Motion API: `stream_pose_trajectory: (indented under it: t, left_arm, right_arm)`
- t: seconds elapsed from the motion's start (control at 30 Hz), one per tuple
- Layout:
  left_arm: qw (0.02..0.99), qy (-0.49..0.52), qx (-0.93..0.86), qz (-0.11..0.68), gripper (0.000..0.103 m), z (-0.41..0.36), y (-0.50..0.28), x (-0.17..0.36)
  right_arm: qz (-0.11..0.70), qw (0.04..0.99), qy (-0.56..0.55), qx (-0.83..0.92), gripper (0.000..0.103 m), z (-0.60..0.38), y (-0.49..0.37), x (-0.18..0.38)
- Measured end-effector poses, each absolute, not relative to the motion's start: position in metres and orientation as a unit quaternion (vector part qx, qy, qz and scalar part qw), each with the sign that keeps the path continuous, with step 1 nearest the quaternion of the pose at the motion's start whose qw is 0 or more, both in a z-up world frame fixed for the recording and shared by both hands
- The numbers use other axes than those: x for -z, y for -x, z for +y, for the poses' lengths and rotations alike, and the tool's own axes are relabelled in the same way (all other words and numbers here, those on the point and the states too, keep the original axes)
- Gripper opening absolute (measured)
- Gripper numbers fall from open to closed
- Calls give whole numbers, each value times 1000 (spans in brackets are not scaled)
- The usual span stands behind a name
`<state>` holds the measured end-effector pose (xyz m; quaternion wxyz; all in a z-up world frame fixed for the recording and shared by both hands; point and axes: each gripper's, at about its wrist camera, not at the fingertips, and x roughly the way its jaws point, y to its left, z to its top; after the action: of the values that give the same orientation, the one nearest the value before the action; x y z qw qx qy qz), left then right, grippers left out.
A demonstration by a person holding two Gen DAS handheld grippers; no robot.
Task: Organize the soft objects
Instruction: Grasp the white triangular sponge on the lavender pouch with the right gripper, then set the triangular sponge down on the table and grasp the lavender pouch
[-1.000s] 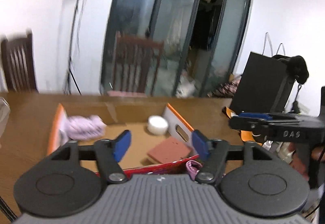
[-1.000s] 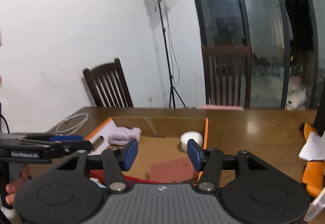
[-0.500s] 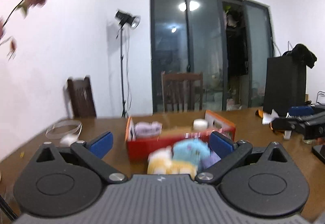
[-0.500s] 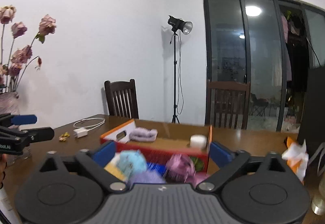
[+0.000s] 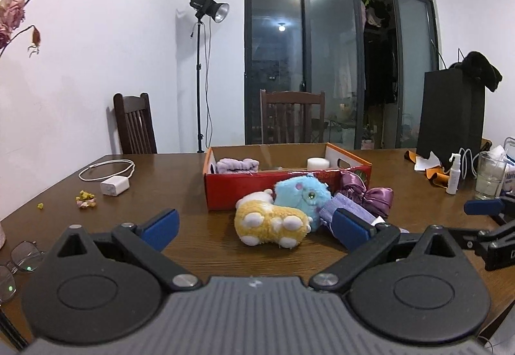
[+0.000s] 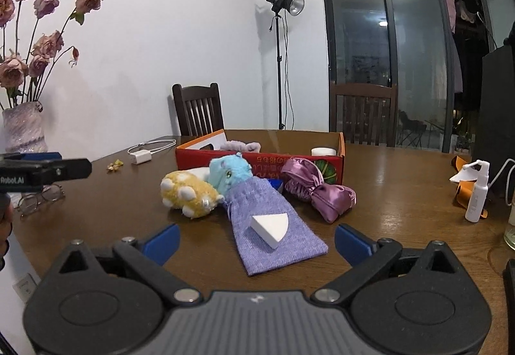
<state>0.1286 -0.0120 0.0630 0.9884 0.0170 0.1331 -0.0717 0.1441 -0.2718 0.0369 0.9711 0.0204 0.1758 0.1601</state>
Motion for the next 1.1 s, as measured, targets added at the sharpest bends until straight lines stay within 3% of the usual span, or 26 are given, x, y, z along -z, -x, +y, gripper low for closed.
stream_pose_trajectory:
  t: [0.2,0.27,0.53,0.63,0.7,0.77,0.83,1.03,1.1]
  left_arm:
    - [984,-12,76,159,103,-16,-148,-53]
    - [982,-10,83,171,103,-20,-159,-50]
    - [962,3,141,232,101,-48,-211,-33]
    - [951,19,170,257,86,-59,-232,-27]
    - [941,41,185,279,78,-65,-249,-23]
    - [930,68,187,308,73,-70,-266,-18]
    - [923,80,196,321,70,-77,-280,-14]
    - [915,82,205,337,69,-100,-305,-8]
    - [913,87,209,340,58,-103,-310,-7]
  right_arm:
    - [198,967,-26,-157,100,-272,-164,-31]
    - [212,964,-27,-159,92,-272,-175,-27]
    - [254,954,-26,-157,81,-271,-234,-15]
    - [266,950,-27,-159,78,-270,-254,-10]
    - [274,946,-25,-169,71,-268,-265,-6]
    - [291,937,-22,-192,49,-266,-273,-2]
    - [297,930,-16,-218,36,-264,-276,-2]
    - [274,944,-32,-179,36,-293,-272,-17]
    - [276,949,-36,-148,36,-304,-280,-15]
